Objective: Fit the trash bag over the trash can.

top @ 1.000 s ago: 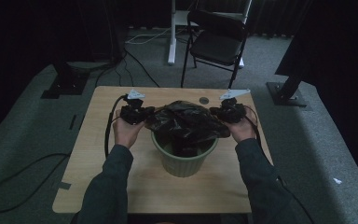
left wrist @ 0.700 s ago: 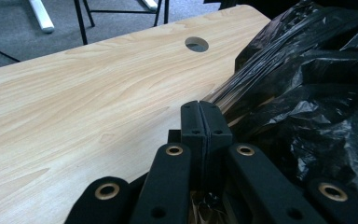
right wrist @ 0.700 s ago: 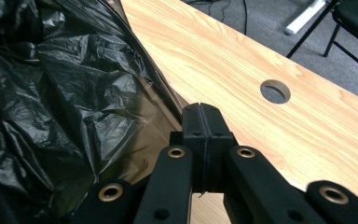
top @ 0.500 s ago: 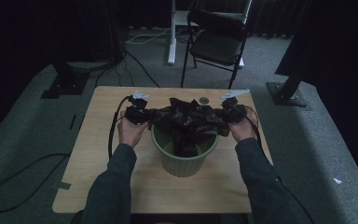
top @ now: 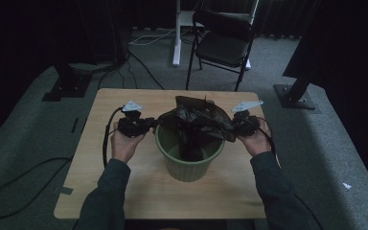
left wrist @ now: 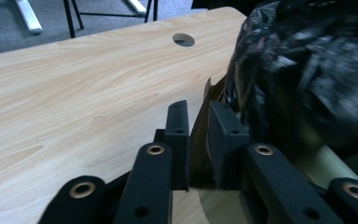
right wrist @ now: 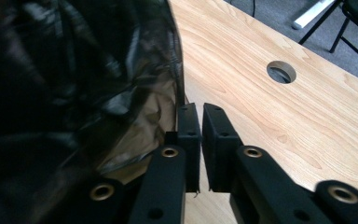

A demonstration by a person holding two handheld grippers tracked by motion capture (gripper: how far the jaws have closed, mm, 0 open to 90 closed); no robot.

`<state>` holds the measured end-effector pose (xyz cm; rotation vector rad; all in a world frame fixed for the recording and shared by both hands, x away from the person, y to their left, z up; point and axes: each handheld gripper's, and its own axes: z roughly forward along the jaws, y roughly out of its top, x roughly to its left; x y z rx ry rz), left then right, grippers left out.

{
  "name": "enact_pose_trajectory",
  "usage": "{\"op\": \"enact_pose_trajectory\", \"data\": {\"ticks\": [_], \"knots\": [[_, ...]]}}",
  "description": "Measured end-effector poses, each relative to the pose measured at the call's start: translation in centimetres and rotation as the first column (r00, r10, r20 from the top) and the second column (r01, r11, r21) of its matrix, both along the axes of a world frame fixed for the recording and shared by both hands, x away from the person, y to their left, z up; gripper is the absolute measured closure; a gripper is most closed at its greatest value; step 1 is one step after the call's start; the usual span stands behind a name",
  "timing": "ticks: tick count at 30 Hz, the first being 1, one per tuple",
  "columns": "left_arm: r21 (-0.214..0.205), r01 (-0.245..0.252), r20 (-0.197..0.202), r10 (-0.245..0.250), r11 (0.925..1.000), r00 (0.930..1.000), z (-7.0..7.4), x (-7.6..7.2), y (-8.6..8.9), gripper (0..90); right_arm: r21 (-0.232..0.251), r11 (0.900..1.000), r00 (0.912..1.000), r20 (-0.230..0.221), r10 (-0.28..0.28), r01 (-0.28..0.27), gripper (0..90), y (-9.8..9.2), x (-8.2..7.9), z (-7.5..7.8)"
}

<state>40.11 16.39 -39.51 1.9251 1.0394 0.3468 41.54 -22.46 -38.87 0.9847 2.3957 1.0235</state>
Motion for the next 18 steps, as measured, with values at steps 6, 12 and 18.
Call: {"op": "enact_pose_trajectory", "data": {"ticks": [6, 12, 18], "knots": [[-0.019, 0.031, 0.053, -0.03, 0.9993, 0.9982, 1.2, -1.5, 0.8, 65.5, -0.003, 0.9999, 0.9998, 0.014, 0.013, -0.012, 84.8, -0.1, -0.4, 0.7], [-0.009, 0.086, 0.099, -0.085, 0.9962, 0.9915, 2.2, -2.8, 0.5, 57.8, -0.001, 0.9998, 0.9995, 0.023, 0.02, -0.02, 86.0, 0.1, -0.6, 1.0], [-0.031, 0.173, 0.114, -0.169, 0.9844, 0.9791, 2.6, -3.7, 0.1, 48.4, 0.0, 0.9998, 0.9993, 0.029, 0.022, -0.022, 86.4, 0.0, -0.7, 1.0]]}}
